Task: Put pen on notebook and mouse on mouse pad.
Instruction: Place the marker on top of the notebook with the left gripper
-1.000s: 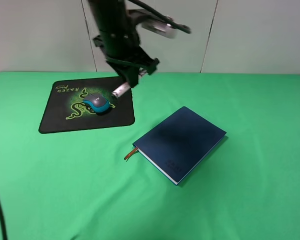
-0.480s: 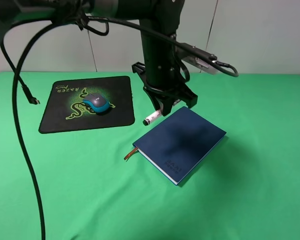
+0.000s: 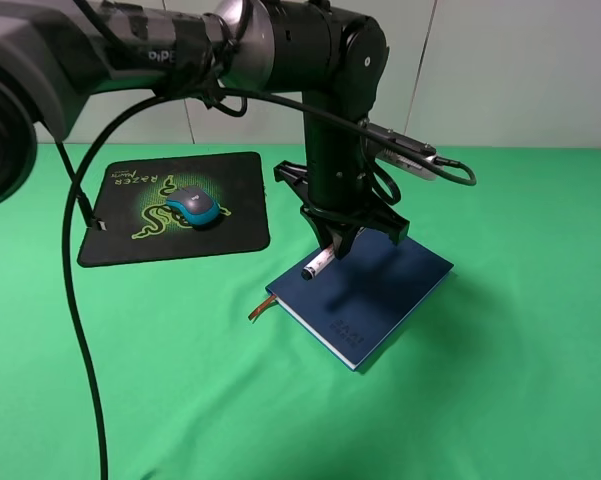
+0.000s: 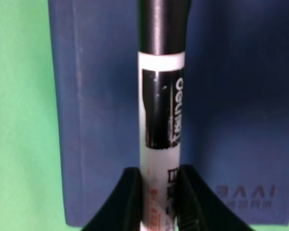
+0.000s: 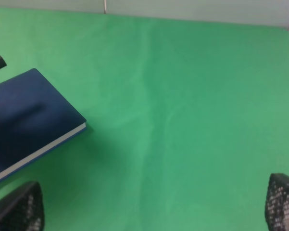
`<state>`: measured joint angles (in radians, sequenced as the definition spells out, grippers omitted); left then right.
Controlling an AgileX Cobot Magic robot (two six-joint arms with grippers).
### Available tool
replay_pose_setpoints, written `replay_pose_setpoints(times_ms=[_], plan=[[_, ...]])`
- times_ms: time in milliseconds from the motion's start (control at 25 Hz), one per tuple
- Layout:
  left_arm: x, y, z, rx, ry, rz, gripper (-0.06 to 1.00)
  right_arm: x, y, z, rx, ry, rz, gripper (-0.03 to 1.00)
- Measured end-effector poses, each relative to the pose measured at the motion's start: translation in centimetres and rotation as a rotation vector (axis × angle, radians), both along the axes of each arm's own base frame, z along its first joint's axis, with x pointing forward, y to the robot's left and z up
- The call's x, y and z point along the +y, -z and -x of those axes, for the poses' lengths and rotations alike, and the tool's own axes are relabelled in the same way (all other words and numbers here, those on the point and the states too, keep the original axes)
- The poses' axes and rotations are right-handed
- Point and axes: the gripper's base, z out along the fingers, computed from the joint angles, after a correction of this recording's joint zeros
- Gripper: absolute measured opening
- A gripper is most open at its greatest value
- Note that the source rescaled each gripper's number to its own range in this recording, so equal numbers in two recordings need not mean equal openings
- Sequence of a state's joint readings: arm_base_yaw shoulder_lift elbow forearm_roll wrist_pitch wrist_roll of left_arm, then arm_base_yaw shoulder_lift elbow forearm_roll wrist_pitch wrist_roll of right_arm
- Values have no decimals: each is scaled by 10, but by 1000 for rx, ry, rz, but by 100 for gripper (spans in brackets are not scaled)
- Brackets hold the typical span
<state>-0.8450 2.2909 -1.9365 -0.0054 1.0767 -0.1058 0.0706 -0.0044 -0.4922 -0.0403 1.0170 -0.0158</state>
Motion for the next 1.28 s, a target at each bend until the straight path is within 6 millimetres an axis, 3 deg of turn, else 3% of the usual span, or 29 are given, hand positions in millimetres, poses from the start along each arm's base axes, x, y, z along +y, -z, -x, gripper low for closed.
replay_pose_setpoints(times_ms=[440,1000,1080,1120,1200,1280], plan=[[-9,28,0,34,-10,6,0,0,0,0,0,-1,-1,100],[-12,28,-3,2,-9,40,2,0,0,0,0,-1,-1,100],[-12,28,-4,0,-9,43,16,0,0,0,0,-1,-1,100],[-13,28,-4,-2,-12,45,31,0,0,0,0,-1,-1,100],[-13,28,-4,-4,-30,50,72,0,0,0,0,-1,-1,100],[-13,28,-5,-9,-35,55,88,0,0,0,0,-1,-1,100]])
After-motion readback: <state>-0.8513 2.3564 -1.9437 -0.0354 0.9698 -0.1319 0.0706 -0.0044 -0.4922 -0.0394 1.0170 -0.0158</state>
